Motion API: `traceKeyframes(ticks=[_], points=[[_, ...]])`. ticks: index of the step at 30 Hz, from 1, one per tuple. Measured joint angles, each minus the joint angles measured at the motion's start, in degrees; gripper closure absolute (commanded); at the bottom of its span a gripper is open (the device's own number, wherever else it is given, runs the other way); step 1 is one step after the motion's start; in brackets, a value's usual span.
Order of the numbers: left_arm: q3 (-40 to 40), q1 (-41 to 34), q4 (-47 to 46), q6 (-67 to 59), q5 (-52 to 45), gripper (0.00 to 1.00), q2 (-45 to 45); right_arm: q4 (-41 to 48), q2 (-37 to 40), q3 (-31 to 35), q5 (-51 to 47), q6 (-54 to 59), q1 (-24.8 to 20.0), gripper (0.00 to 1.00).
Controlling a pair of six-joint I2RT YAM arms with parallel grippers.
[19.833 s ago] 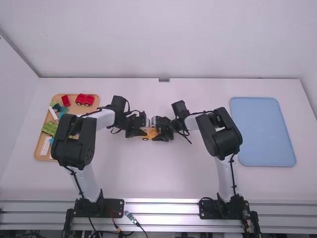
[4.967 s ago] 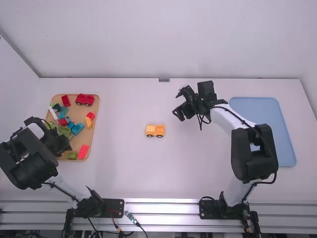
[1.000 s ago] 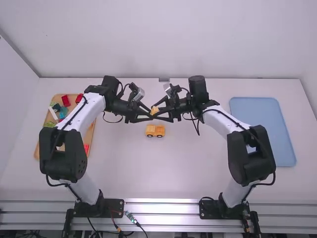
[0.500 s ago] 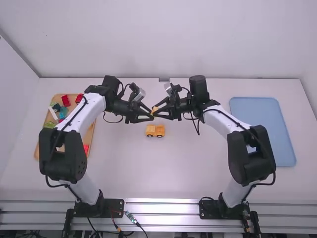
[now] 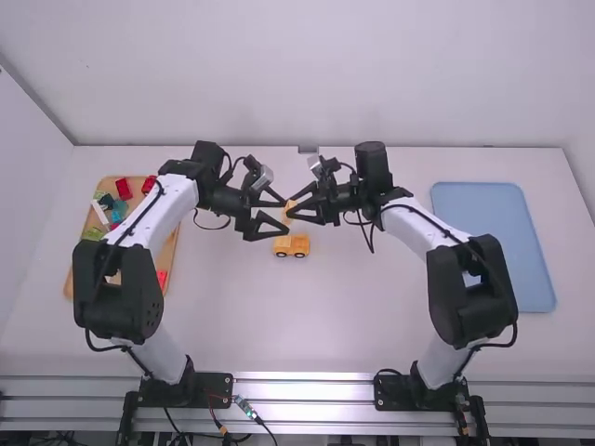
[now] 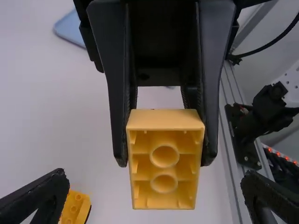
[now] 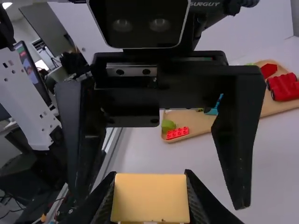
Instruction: Assemble lego blocks to make yellow taxi
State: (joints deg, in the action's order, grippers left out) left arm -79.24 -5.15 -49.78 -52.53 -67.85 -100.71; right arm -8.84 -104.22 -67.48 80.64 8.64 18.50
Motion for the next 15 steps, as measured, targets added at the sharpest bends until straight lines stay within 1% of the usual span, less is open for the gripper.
traceKeyframes(ticks=[3,4,8,11,15], points=[[0.0,0.0,0.3,0.0,1.1,0.01,0.0,0.0,0.0,0.0,-0.9,-1.5,-0.9,0.82],[0.0,0.0,0.6,0.0,1.4,0.01,0.0,0.0,0.0,0.0,-1.4,-2.2,-1.4,0.84],[0.0,0.0,2.9,2.2,4.7,0.01,0.0,1.1,0.0,0.0,-4.3,-4.8,-3.5,0.85],[0.0,0.1,5.7,6.3,9.5,0.01,0.0,3.9,0.0,0.0,-8.8,-6.8,-5.0,0.85],[0.0,0.1,7.5,11.8,17.3,0.01,0.1,12.0,0.2,0.0,-19.3,-9.4,-6.5,0.85]])
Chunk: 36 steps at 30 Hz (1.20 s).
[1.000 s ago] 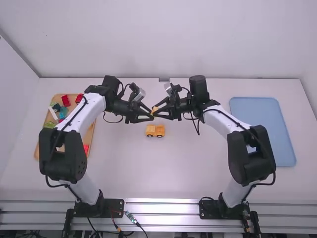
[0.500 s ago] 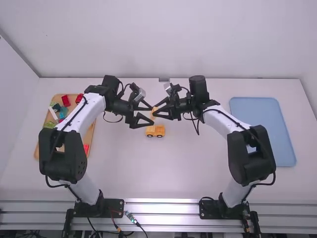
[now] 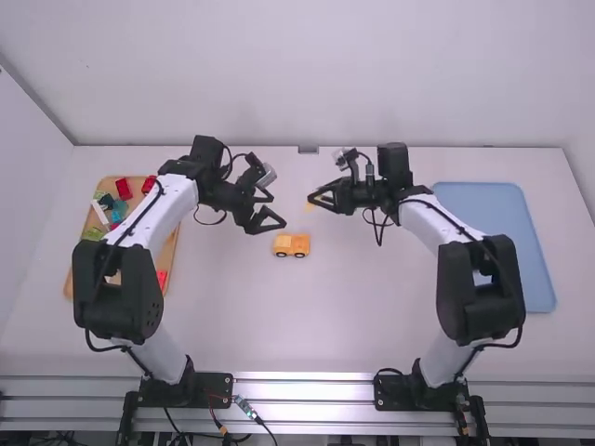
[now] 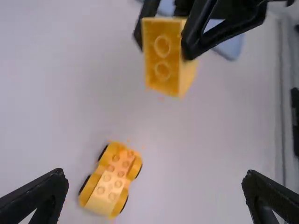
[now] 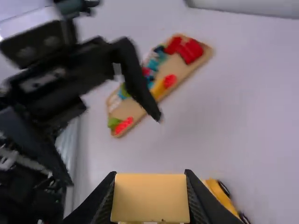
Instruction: Assemble lego blocks to make yellow taxi
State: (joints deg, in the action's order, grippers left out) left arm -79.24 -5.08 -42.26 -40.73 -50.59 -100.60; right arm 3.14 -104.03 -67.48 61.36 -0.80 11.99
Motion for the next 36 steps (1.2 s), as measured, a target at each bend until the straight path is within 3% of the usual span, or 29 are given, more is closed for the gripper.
traceKeyframes(ticks=[7,11,23,28,32,36], points=[[0.0,0.0,3.4,5.9,11.1,0.01,0.0,30.0,0.1,-6.0,-24.0,0.0,1.0,0.86],[-0.6,0.0,3.8,8.3,16.4,0.01,0.0,38.5,0.3,-10.9,-36.0,-1.0,3.5,0.85],[-0.6,0.0,2.8,8.8,22.5,0.01,0.0,47.0,-0.9,-11.5,-47.8,-6.1,2.7,0.86],[-0.7,0.0,2.2,8.8,23.7,0.01,0.0,49.5,-6.1,-12.2,-49.0,-6.4,2.8,0.96],[-0.7,0.0,1.7,8.8,24.3,0.01,0.0,49.8,-8.6,-13.1,-50.4,-6.4,2.9,0.96],[-0.6,0.0,1.6,8.8,24.6,0.01,0.0,48.1,-8.6,-13.6,-50.6,-6.3,2.9,0.89]])
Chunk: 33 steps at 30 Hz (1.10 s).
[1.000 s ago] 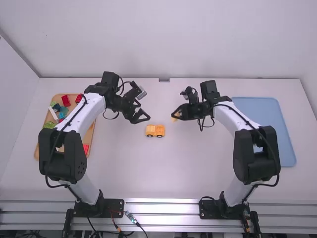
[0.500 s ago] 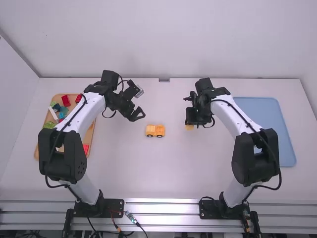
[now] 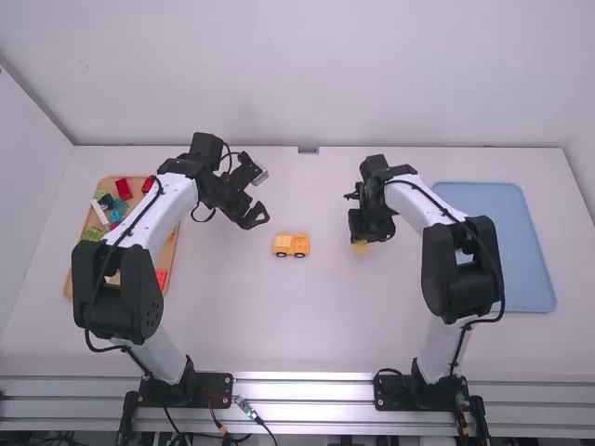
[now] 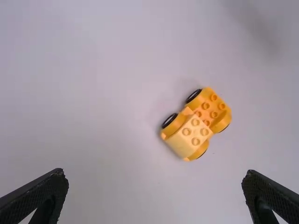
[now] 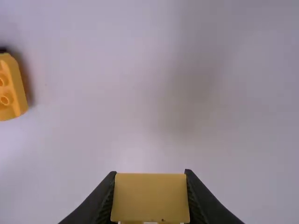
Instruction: Assemble lego blocks to make yellow taxi
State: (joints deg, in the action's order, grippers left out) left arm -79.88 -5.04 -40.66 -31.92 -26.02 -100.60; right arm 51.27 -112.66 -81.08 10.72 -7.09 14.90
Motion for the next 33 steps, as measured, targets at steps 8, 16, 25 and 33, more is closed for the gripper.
traceKeyframes(ticks=[8,16,25,33], points=[[0.0,0.0,-0.7,0.0,0.4,0.01,0.0,4.4,-1.9,-1.2,-0.2,0.0,0.3,0.89],[0.0,0.0,-1.0,0.0,0.4,0.01,0.0,3.2,-8.6,-4.4,-0.4,0.0,0.7,0.91],[0.0,0.0,-1.5,0.0,0.4,0.01,0.0,4.5,-14.1,-10.6,-0.6,-0.3,2.0,0.88],[0.0,0.0,-1.8,0.0,0.4,0.01,0.0,7.2,-15.8,-13.0,-0.9,-1.4,2.0,0.89]])
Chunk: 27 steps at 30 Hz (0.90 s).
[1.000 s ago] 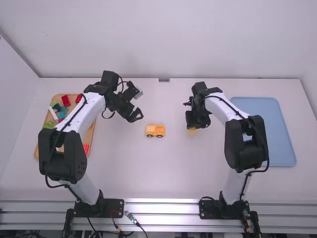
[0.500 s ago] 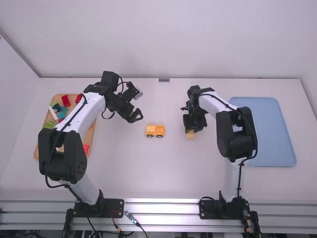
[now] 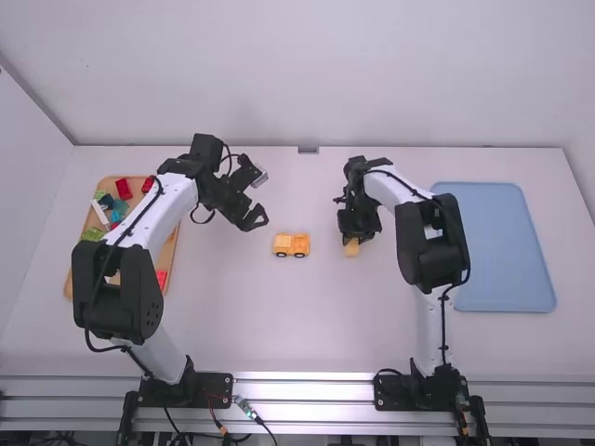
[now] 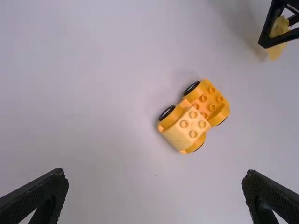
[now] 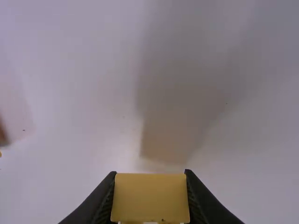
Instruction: Assemble lego blocks to make yellow taxi
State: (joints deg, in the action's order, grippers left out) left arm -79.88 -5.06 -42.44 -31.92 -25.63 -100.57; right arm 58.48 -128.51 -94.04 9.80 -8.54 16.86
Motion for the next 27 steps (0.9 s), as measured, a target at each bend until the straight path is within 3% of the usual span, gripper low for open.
traceKeyframes(ticks=[8,12,20,22,23,27], points=[[0.0,0.0,0.0,0.0,0.0,0.01,0.0,0.2,-2.6,-1.0,-0.3,-0.3,0.0,0.87],[0.0,0.0,-0.2,0.0,0.0,0.01,0.0,-0.8,-2.6,-1.6,-0.5,-0.3,0.0,0.79],[0.0,0.0,-0.3,0.0,0.0,0.01,0.0,-0.7,-2.6,-1.7,-0.6,-0.3,0.0,0.43],[0.0,0.0,-0.3,0.0,0.0,0.01,0.0,-0.7,-2.6,-1.7,-0.6,-0.3,0.0,0.23],[0.0,0.0,-0.3,0.0,0.0,0.01,0.0,-1.0,-2.6,-1.7,-0.6,-0.4,0.0,0.01],[0.0,0.0,0.0,0.0,0.1,0.01,0.0,-1.0,-2.6,-1.7,-1.3,-0.1,0.0,0.01]])
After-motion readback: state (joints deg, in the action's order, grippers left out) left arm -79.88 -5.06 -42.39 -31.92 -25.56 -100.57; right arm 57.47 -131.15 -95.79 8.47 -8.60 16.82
